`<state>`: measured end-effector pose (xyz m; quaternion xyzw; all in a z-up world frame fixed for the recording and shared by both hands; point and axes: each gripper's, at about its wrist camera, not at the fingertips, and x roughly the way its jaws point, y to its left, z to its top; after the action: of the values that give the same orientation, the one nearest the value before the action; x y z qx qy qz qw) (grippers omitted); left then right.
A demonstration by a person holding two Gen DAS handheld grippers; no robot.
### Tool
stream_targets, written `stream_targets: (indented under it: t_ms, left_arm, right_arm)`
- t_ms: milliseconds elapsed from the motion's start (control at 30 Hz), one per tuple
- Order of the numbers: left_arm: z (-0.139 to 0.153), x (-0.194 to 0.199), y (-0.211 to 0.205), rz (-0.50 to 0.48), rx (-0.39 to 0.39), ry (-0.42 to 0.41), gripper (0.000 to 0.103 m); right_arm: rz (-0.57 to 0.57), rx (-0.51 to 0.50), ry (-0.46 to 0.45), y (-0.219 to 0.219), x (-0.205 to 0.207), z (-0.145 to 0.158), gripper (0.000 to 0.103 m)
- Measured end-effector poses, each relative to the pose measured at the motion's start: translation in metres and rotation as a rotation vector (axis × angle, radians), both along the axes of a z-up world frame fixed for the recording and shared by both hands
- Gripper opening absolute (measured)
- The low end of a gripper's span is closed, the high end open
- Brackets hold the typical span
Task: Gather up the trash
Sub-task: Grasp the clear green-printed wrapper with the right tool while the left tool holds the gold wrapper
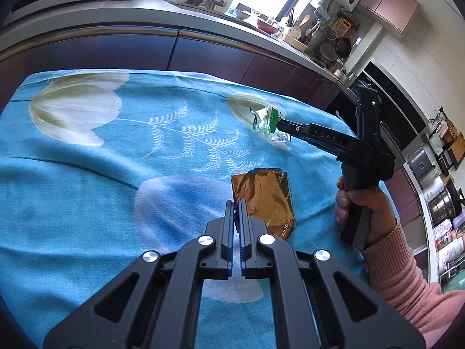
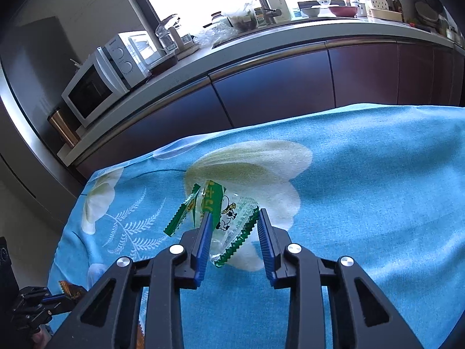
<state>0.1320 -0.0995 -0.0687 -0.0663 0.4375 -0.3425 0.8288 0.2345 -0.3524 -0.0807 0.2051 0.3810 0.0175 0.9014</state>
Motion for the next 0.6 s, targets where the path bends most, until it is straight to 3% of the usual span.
stream_targets:
  t_ms: [600]
  left_arm:
    - [0.023, -0.033, 0.062, 0.101, 0.013, -0.081, 0.003]
  right_arm:
    - [0.15, 0.117, -0.138, 0.066, -0.064, 0.032, 0.029]
